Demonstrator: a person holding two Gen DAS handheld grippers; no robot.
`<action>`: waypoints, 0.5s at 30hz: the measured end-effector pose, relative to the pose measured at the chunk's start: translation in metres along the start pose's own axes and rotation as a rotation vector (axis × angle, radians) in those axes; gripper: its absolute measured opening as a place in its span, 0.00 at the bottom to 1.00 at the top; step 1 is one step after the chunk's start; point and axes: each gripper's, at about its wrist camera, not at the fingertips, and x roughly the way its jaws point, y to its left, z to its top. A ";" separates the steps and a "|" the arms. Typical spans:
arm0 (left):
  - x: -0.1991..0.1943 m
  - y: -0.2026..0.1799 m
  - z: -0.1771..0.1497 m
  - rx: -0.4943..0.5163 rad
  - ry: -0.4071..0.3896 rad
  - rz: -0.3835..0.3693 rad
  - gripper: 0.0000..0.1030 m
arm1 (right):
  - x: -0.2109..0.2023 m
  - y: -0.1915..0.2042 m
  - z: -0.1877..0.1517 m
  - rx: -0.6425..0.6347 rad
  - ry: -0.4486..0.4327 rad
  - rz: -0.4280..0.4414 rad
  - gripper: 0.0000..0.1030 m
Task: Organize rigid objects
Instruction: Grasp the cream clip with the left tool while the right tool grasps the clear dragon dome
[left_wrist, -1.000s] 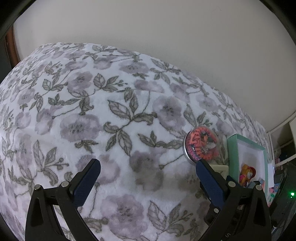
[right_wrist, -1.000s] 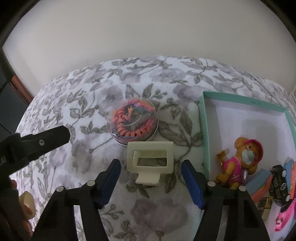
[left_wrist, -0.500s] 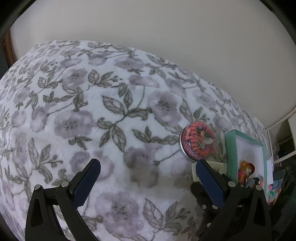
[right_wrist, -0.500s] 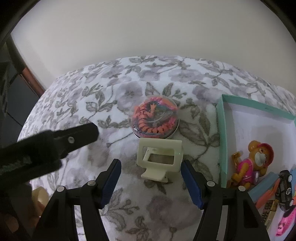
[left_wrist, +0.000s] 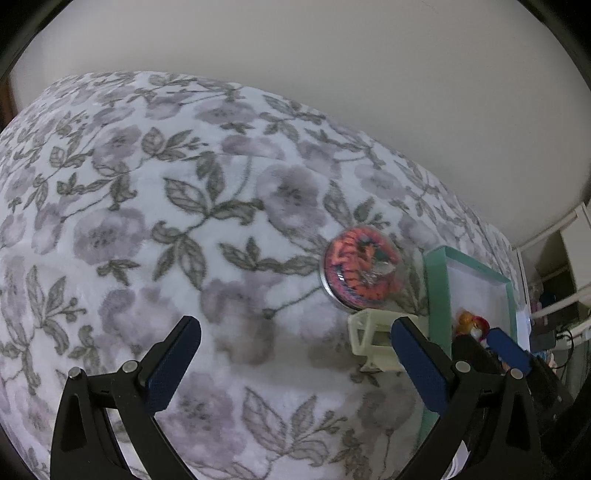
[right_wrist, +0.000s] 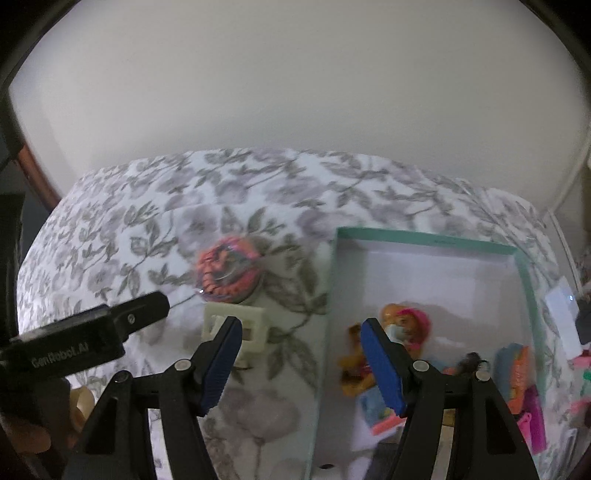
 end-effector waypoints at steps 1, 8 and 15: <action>0.001 -0.003 -0.001 0.011 0.000 -0.005 1.00 | 0.000 -0.005 0.001 0.011 0.000 -0.006 0.68; 0.009 -0.025 -0.008 0.087 -0.017 -0.002 0.99 | -0.005 -0.037 0.003 0.092 -0.016 -0.056 0.68; 0.019 -0.049 -0.017 0.176 -0.031 0.012 0.99 | -0.008 -0.051 0.001 0.134 -0.024 -0.056 0.68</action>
